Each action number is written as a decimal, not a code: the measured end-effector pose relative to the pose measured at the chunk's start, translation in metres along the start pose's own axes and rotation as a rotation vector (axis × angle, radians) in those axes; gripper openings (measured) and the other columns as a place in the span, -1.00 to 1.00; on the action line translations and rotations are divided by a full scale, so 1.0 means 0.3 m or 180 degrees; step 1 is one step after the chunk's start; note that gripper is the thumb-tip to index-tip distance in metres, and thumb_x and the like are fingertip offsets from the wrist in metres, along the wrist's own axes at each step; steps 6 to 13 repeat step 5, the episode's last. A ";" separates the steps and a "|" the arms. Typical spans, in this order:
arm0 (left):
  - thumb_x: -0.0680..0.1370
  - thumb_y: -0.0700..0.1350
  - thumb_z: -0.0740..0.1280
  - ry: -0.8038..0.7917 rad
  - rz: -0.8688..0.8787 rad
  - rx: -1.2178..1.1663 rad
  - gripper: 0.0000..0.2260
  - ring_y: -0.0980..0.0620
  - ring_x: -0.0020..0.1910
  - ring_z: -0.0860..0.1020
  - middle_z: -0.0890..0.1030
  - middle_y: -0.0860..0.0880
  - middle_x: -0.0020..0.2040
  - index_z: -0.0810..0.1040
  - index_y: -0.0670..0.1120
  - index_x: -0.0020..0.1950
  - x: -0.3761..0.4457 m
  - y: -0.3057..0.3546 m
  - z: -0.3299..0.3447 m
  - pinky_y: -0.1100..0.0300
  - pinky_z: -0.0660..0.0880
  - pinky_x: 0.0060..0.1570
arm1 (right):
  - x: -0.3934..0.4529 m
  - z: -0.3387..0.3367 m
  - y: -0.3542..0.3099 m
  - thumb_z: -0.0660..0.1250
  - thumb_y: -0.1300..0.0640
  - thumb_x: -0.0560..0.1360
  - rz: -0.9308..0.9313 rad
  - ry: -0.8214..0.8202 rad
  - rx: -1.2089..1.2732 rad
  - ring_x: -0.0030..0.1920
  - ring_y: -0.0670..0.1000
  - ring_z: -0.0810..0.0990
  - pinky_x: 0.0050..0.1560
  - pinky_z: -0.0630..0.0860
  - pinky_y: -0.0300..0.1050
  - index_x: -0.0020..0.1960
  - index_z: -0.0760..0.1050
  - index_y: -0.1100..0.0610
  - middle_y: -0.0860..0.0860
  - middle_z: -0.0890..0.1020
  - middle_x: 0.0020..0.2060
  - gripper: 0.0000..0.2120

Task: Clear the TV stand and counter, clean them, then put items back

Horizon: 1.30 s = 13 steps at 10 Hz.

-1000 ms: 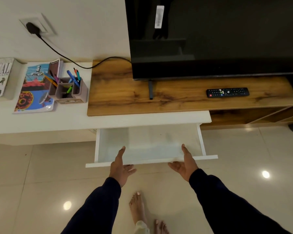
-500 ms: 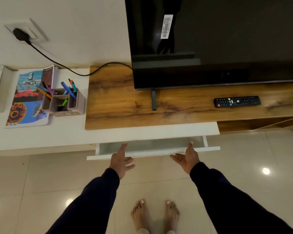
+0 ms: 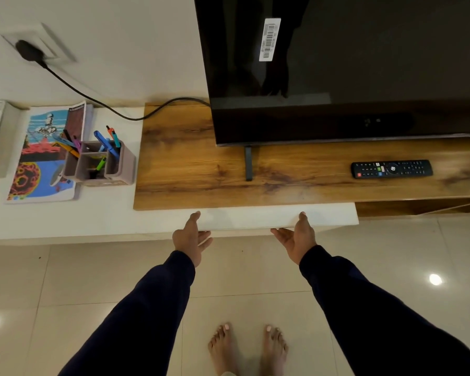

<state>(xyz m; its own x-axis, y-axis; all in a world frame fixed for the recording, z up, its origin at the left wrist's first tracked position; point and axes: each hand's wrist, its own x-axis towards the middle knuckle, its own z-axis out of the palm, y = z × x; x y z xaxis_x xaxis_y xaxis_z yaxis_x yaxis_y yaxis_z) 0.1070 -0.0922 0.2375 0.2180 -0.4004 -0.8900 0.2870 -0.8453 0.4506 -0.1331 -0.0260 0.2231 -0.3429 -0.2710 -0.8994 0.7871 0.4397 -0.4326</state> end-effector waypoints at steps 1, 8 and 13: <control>0.47 -0.05 0.54 0.0117 0.0019 -0.0071 -0.69 -0.11 0.10 0.64 0.60 -0.25 0.12 0.46 -0.15 -0.01 0.000 -0.018 0.012 -0.05 0.63 0.11 | -0.001 0.013 0.000 0.17 -0.16 0.67 0.0024 0.0067 -0.0028 0.23 0.28 0.62 -0.11 0.66 0.00 0.52 0.27 0.03 0.31 0.49 0.27 -0.50; 0.66 -0.25 0.26 -0.0646 -0.0050 0.1085 -0.65 -0.07 0.37 0.47 0.48 -0.05 0.34 0.41 -0.23 0.46 -0.155 0.018 -0.013 0.02 0.47 0.30 | -0.157 -0.036 -0.038 0.14 -0.06 0.68 -0.1195 -0.0352 -0.3354 0.00 0.21 0.71 0.03 0.68 0.16 0.19 0.51 0.22 0.15 0.68 0.03 -0.62; 0.66 -0.25 0.26 -0.0646 -0.0050 0.1085 -0.65 -0.07 0.37 0.47 0.48 -0.05 0.34 0.41 -0.23 0.46 -0.155 0.018 -0.013 0.02 0.47 0.30 | -0.157 -0.036 -0.038 0.14 -0.06 0.68 -0.1195 -0.0352 -0.3354 0.00 0.21 0.71 0.03 0.68 0.16 0.19 0.51 0.22 0.15 0.68 0.03 -0.62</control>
